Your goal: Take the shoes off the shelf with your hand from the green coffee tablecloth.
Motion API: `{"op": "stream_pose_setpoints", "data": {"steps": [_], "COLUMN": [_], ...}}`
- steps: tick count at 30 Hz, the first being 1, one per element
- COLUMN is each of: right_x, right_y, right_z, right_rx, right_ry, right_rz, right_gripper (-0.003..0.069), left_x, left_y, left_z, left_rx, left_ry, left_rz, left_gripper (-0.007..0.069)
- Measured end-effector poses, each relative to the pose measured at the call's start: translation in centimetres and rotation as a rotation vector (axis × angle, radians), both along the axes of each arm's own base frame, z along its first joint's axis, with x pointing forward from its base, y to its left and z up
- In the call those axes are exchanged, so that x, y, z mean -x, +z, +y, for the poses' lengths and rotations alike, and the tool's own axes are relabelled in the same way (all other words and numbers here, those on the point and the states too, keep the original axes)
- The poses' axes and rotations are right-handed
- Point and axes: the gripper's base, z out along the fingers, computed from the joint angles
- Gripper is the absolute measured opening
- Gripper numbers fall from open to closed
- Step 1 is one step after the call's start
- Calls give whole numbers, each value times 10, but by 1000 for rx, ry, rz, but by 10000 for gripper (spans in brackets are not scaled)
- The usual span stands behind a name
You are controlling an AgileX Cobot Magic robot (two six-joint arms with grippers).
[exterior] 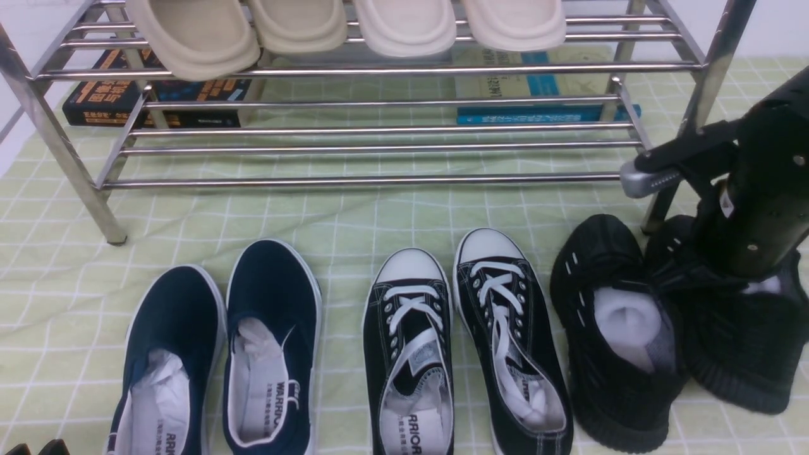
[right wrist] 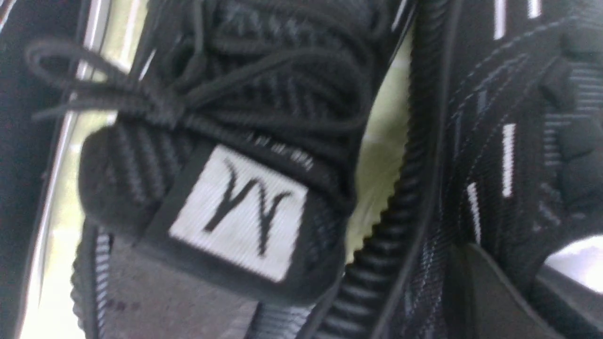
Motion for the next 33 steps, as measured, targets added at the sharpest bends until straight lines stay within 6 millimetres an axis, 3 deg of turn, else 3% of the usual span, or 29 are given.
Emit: {"op": "stream_pose_setpoints", "data": {"steps": [4, 8, 9, 10, 12, 15, 21, 29, 33], "right_x": [1, 3, 3, 3, 3, 0, 2, 31, 55], "right_y": [-10, -15, -15, -11, -4, 8, 33, 80, 110], "right_z": [4, 9, 9, 10, 11, 13, 14, 5, -5], "right_rx": [-16, -64, -64, -71, -77, -75, -118, -207, -249], "right_ry": [-29, -59, -59, -65, -71, -55, -7, 6, 16], "right_rz": [87, 145, 147, 155, 171, 177, 118, -3, -99], "right_gripper": [102, 280, 280, 354, 424, 468, 479, 422, 360], "left_x": [0, 0, 0, 0, 0, 0, 0, 0, 0], "left_y": [0, 0, 0, 0, 0, 0, 0, 0, 0], "left_z": [0, 0, 0, 0, 0, 0, 0, 0, 0], "left_rx": [0, 0, 0, 0, 0, 0, 0, 0, 0], "left_ry": [0, 0, 0, 0, 0, 0, 0, 0, 0], "left_rz": [0, 0, 0, 0, 0, 0, 0, 0, 0], "left_gripper": [239, 239, 239, 239, 239, 239, 239, 239, 239]}}
